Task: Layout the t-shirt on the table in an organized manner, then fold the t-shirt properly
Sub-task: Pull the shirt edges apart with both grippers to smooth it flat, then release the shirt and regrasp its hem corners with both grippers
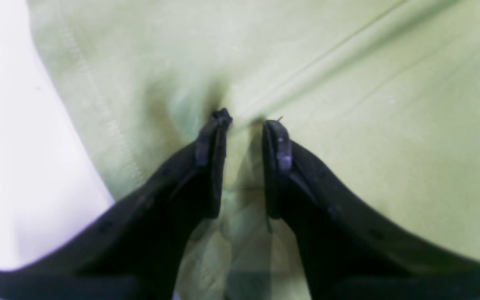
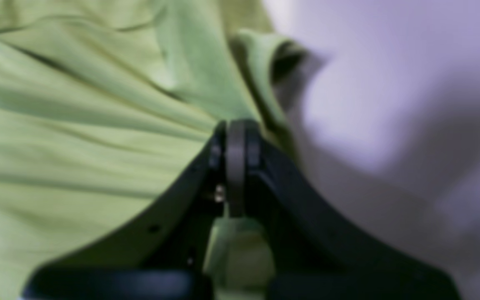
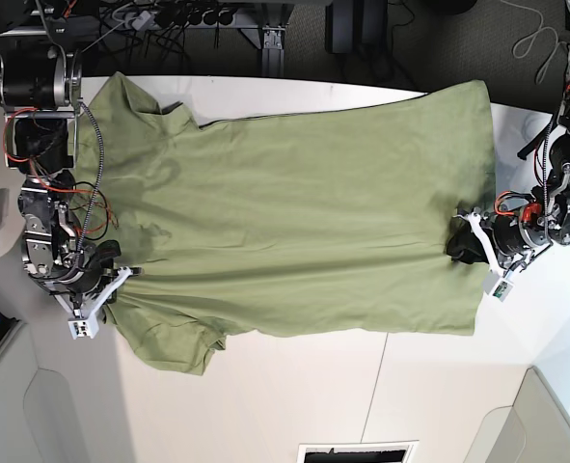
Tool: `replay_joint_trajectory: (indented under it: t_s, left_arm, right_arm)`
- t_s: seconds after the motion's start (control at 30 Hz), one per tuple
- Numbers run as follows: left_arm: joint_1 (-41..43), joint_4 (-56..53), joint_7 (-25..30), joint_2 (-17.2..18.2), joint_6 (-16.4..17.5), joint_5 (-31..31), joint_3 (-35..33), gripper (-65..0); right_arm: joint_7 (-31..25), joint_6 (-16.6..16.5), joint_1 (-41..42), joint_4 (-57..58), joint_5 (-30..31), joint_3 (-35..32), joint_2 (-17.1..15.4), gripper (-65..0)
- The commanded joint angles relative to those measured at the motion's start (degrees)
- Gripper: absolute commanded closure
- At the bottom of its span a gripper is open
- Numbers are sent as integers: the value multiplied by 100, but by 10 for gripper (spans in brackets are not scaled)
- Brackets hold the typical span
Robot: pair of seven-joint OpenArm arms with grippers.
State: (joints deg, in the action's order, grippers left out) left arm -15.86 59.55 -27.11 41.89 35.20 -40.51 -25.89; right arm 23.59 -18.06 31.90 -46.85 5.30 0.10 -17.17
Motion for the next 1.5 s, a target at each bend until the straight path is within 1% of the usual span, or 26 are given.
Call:
replay_joint_trajectory:
  t_s: [0.0, 0.1, 0.17, 0.27, 0.33, 0.43, 0.53, 0.63, 0.7, 0.73, 0.83, 0.97, 1.07, 1.2, 1.23, 1.3, 1.33, 1.4, 1.47]
  left_arm:
    - [92, -48, -457, 81, -131, 387, -28, -176]
    - [146, -48, -435, 81, -133, 407, -28, -176]
    - [140, -39, -433, 81, -131, 407, -28, -176]
    - [120, 66, -437, 85, -131, 407, -26, -176]
    - [107, 175, -481, 87, -133, 407, -26, -176]
    - [46, 402, -743, 114, -153, 380, -26, -176]
    - [50, 791, -785, 289, -153, 120, -26, -177]
    - [55, 1290, -837, 579, -151, -201, 4, -206]
    - [83, 1565, -946, 743, -146, -264, 120, -228]
    - [87, 1655, -962, 809, -105, -330, 195, -229]
    - [98, 1755, -986, 977, -35, -579, 538, -229]
    - [264, 1755, -1547, 1113, 275, -1355, 1187, -229]
    - [695, 1755, -1668, 1244, 479, -1751, 1692, -229]
    - [1532, 1755, -1915, 1331, 480, -2188, 2365, -229]
    - [1775, 1755, -1989, 1329, 480, -2306, 2559, -229]
    - [2245, 1755, -2111, 1320, 480, -2564, 2957, -229]
    - [2472, 1759, -2144, 1320, 480, -2684, 3139, -229]
    - [2922, 1808, -2264, 1318, 480, -2876, 3517, -229]
    - [3390, 1906, -2334, 1316, 480, -3014, 3884, -229]
  right_arm:
    - [-68, 52, 166, -61, -13, 31, -138, 0]
    - [-68, 284, 175, -103, 9, 33, -271, 0]
    - [-61, 337, 173, -184, 7, 46, -315, 0]
    - [50, 334, 170, -378, 31, 243, -313, 0]
    - [308, 334, 155, -636, 203, 442, -313, 0]
    - [894, 330, 13, -1257, 623, 846, -313, 0]
    - [1298, 271, -444, -2238, 964, 1335, -313, 0]
    - [1836, -13, -1113, -3230, 1346, 1794, -358, 0]
    - [1928, -81, -1668, -3705, 1786, 1993, -450, 0]
    - [1908, -179, -1947, -3910, 1947, 2094, -472, 0]
    - [1902, -483, -2732, -4478, 2280, 2420, -455, 0]
    - [2081, -800, -3652, -5165, 2839, 2938, -455, 0]
    - [2264, -1051, -4135, -5473, 3333, 3342, -457, 0]
    - [2452, -1220, -4653, -5584, 3731, 3764, -457, 0]
    - [2476, -1235, -4774, -5584, 3794, 3825, -457, -25]
    - [2531, -1239, -4988, -5584, 3921, 3869, -457, -106]
    - [2557, -1241, -5084, -5584, 3969, 3869, -457, -137]
    - [2577, -1257, -5261, -5584, 4017, 3866, -457, -168]
    - [2577, -1327, -5407, -5584, 4017, 3866, -457, -170]
